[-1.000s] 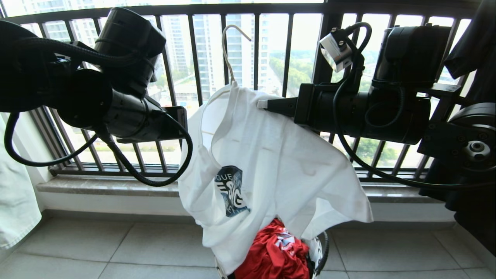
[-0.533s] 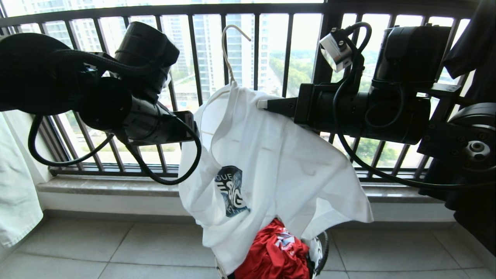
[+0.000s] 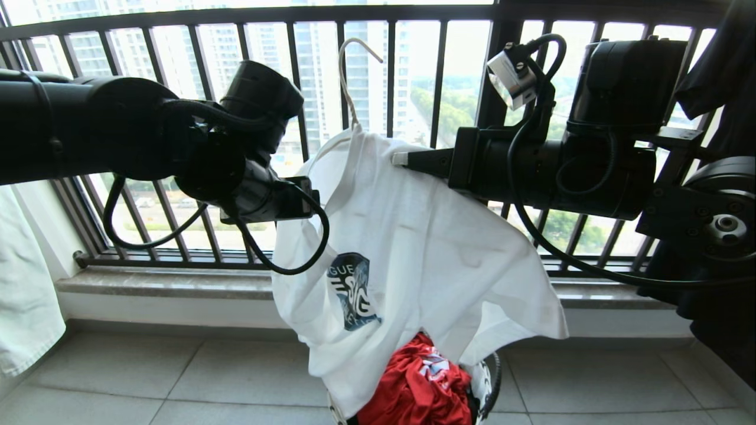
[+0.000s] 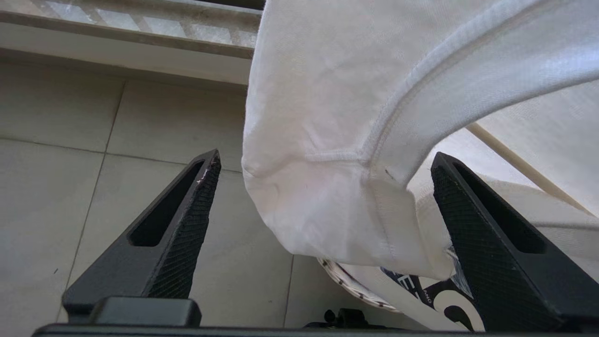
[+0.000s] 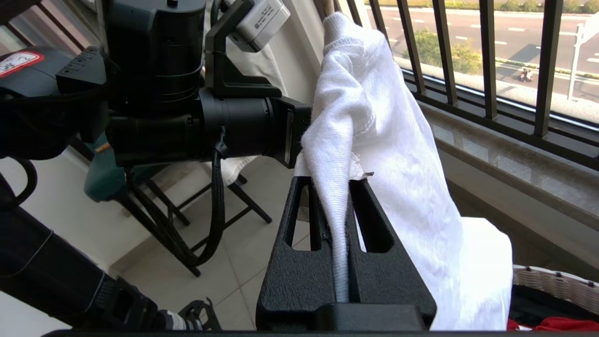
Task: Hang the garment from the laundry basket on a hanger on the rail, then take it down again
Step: Hang the clothes on the clothes rack
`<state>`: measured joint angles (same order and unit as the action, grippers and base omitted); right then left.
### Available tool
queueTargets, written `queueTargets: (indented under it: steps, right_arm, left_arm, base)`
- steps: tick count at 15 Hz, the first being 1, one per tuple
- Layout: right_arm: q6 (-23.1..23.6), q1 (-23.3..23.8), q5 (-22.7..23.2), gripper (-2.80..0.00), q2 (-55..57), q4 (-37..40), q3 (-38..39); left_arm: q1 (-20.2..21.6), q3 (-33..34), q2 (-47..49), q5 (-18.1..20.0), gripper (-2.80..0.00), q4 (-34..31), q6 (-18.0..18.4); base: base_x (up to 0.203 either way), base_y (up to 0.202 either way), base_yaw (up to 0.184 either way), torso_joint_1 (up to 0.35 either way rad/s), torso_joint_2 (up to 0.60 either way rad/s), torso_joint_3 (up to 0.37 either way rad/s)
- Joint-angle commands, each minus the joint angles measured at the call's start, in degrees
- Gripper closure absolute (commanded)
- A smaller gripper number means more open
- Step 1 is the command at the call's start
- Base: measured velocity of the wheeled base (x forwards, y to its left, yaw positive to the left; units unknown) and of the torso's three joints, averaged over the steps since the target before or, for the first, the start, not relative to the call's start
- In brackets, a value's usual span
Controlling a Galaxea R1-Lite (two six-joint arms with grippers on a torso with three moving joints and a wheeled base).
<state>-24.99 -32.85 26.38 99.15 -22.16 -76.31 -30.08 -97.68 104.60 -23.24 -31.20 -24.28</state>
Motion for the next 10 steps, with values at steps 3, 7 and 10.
queueTargets:
  steps: [3,7,10]
  right_arm:
    - [-0.2,0.1,0.2,0.00,-0.3,-0.2,0.0]
    - [-0.2,0.1,0.2,0.00,-0.3,-0.2,0.0]
    - [-0.2,0.1,0.2,0.00,-0.4,-0.2,0.0]
  left_arm:
    - [1.0,-0.2,2.5,-1.0,-2.80,-0.1,-0.5]
    - [1.0,0.0,2.4,-2.1,0.00,-0.1,-0.6]
    - [1.4,0.3,2.5,-2.2,0.00,-0.2,-0.6]
  base:
    - [0.000,0.000,0.000,0.000,0.00,0.000]
    - [0.000,0.000,0.000,0.000,0.00,0.000]
    - [0.000,0.000,0.000,0.000,0.00,0.000]
